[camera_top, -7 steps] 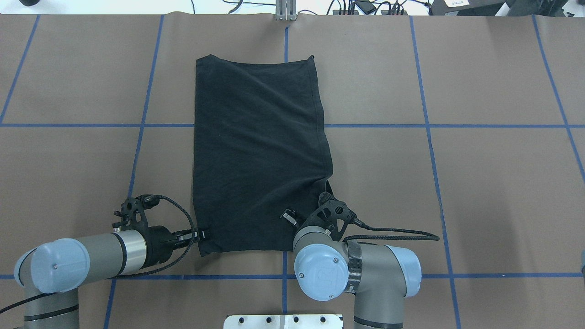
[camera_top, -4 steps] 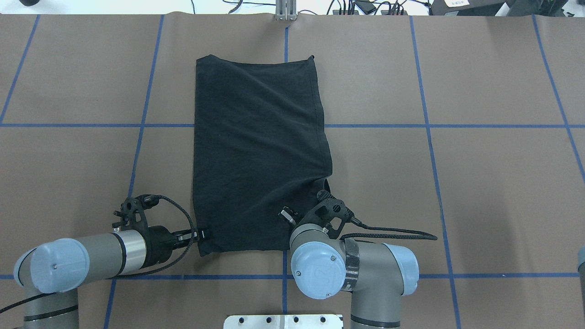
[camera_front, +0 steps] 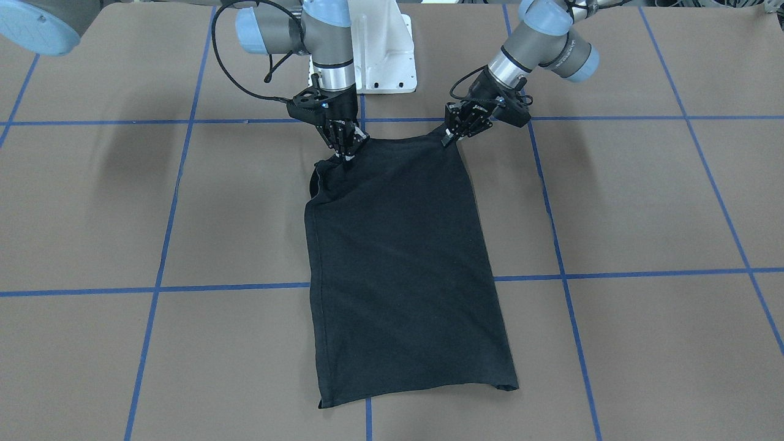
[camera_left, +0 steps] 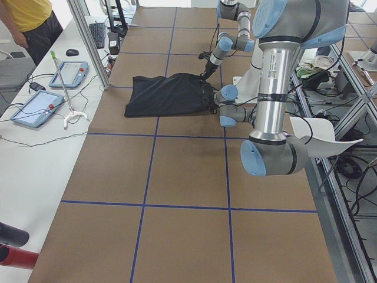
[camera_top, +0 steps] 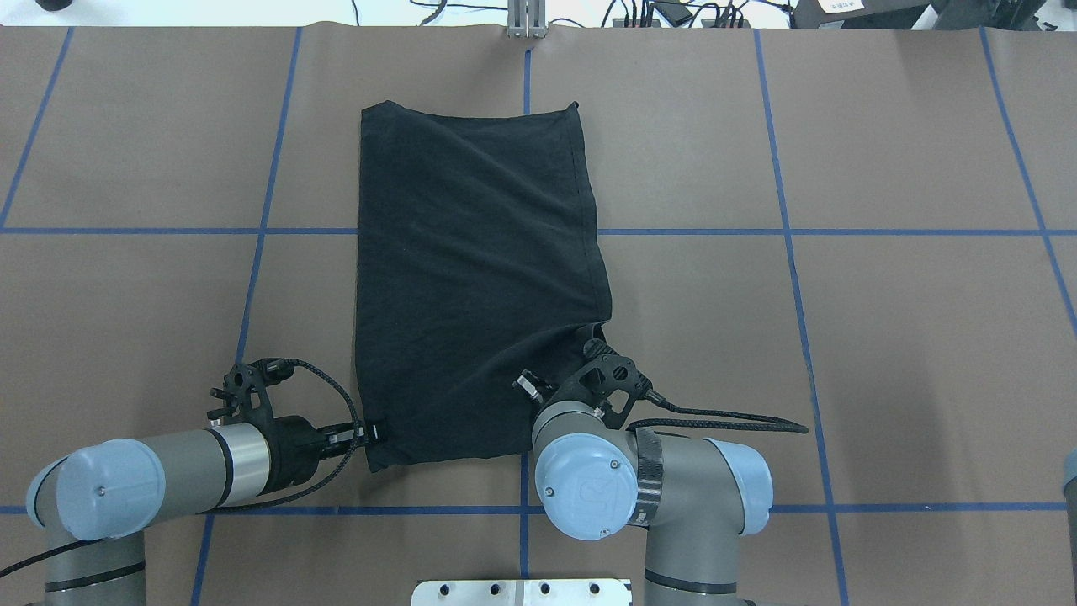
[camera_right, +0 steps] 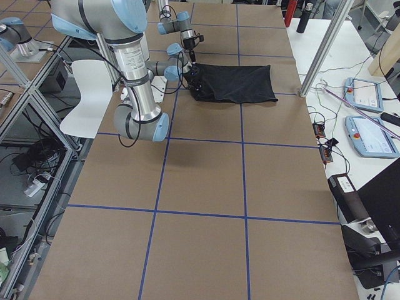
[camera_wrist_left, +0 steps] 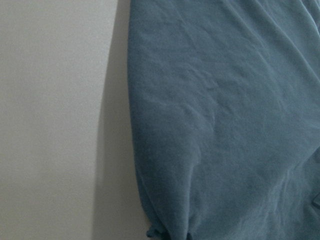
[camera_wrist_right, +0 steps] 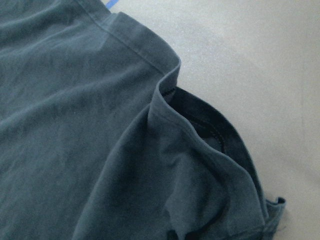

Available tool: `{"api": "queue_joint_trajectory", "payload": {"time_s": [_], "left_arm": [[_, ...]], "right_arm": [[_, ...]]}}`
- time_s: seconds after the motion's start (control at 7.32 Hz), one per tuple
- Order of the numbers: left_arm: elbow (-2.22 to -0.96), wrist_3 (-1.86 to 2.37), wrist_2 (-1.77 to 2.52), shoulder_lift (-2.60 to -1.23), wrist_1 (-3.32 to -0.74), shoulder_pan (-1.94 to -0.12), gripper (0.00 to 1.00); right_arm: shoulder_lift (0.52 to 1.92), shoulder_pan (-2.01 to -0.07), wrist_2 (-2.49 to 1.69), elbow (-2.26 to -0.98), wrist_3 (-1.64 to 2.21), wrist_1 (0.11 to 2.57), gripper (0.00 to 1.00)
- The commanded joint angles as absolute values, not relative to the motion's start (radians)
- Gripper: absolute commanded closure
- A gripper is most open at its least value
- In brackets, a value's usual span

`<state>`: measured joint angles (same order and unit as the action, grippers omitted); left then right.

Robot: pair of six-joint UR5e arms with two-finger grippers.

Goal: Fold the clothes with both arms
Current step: 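Grasp the near corners of the shirt with both grippers, then lift the near edge with both grippers and fold it toward the far edge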

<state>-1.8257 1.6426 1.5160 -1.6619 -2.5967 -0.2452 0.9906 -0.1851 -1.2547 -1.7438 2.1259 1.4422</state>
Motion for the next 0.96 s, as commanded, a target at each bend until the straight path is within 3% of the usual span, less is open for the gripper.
{"api": "queue_joint_trajectory", "payload": {"time_s": [0.0,0.55,0.68,0.82], "left_arm": [[-1.926,1.641,1.548,-1.642,-2.583,-0.248,1.0],[-2.222,1.646,1.64,-1.495,-2.56,-0.22,1.0],[-2.256,1.646,1.644,-1.494,-2.56,-0.218,1.0],[-2.24,1.644,1.646,-1.517,-2.55,-0.218,1.0]], "right_arm": [[1.026,-0.192,-1.261,-1.836,2.123,1.471,1.0],[1.192,0.06,-1.195,-2.352,2.169,1.797,1.0],[1.175,0.119,-1.172,-2.452,2.192,1.922,1.0],[1.149,0.103,-1.17,-2.456,2.191,1.945,1.0]]}}
